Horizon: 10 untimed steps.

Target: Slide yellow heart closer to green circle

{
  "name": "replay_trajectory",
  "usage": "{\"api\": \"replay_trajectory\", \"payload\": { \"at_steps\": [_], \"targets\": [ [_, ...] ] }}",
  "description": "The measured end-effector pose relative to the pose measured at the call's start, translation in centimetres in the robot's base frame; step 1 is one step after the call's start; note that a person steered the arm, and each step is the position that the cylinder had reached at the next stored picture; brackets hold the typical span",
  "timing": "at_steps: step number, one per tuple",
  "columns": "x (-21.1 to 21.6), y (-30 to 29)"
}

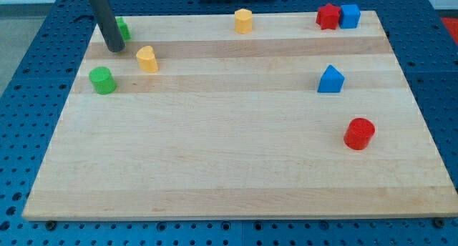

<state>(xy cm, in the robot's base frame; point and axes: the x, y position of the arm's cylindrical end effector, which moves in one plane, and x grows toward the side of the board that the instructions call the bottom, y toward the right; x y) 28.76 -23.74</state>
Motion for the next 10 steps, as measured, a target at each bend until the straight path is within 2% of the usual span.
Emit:
{"api": "replay_trajectory", "payload": {
  "at_steps": [6,10],
  "targets": [
    [0.0,7.1],
    [0.7,7.2]
  ]
}}
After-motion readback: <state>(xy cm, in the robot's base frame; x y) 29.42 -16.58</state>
